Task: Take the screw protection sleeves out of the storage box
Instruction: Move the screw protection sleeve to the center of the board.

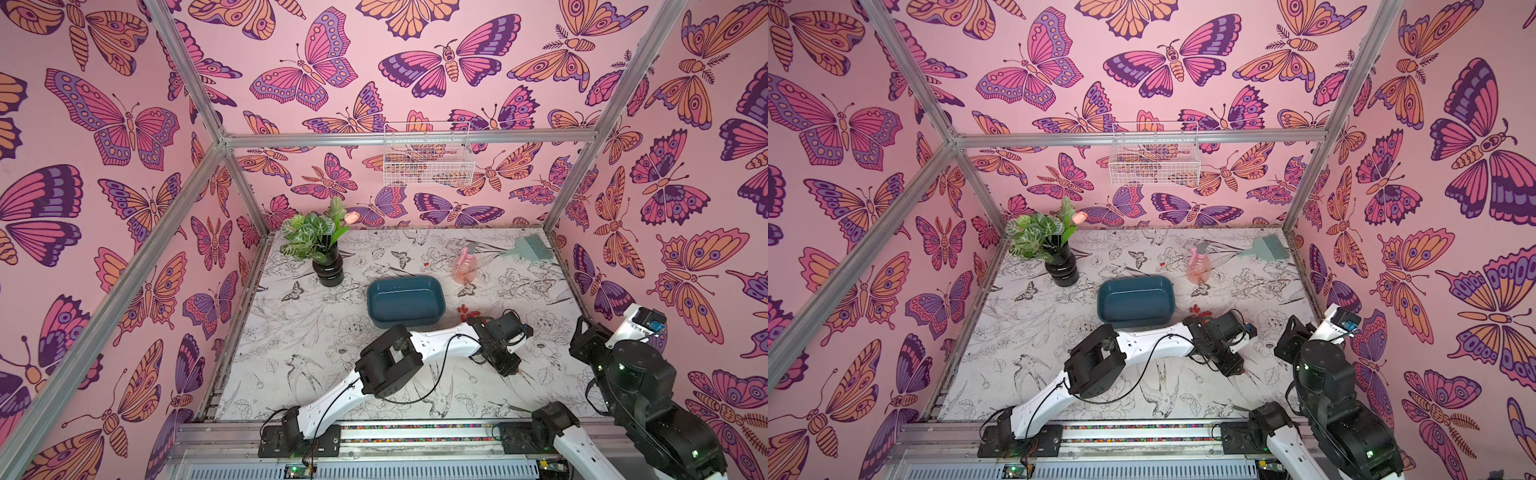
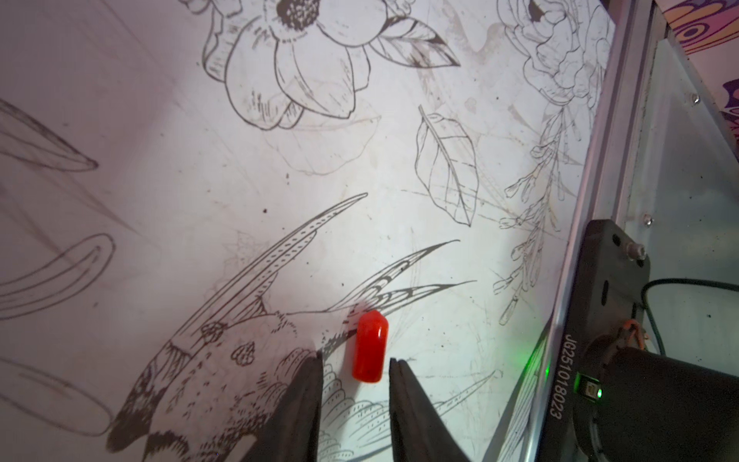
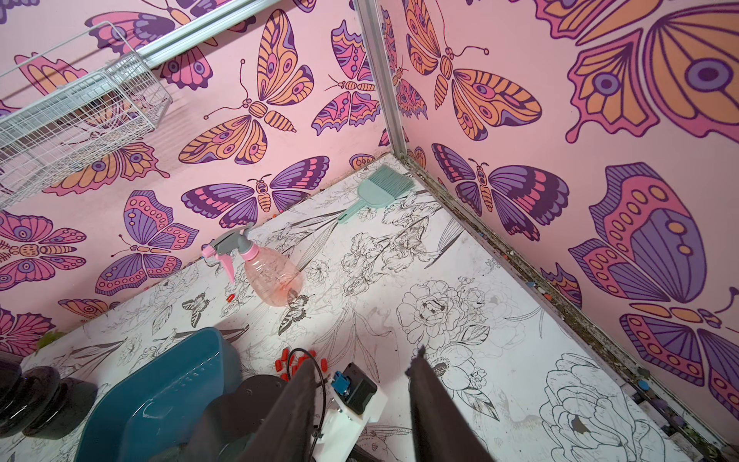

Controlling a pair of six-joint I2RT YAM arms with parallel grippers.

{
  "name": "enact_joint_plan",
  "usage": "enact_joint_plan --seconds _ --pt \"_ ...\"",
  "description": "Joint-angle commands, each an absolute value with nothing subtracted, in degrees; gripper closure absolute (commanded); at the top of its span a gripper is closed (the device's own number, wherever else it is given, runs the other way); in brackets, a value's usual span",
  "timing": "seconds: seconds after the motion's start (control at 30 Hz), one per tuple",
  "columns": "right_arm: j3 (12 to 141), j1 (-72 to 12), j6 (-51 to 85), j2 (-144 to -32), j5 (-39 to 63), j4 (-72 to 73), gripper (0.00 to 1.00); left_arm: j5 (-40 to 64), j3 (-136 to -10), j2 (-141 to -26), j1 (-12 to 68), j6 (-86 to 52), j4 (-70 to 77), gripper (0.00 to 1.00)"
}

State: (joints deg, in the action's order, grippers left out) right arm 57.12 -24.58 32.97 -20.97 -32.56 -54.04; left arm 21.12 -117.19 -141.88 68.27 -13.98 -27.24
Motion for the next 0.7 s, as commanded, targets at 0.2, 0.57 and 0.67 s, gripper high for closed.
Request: enact_joint_plan --seconds 0.2,0.57,0.67 --pt "56.08 -24.96 33.17 -20.45 -32.96 -54.23 0.58 20.82 -120.64 -144.92 68.41 -12.68 -29.99 0.68" --pt "55.81 -24.96 33.08 -20.30 -33.28 -54.14 0.58 21.43 -123.35 -146.82 68.64 -12.41 -32.06 0.68" --pt "55.64 -24.97 33.21 -20.29 -33.09 -54.13 0.58 21.52 -124.69 -147.76 68.92 -12.13 -33.00 0.68"
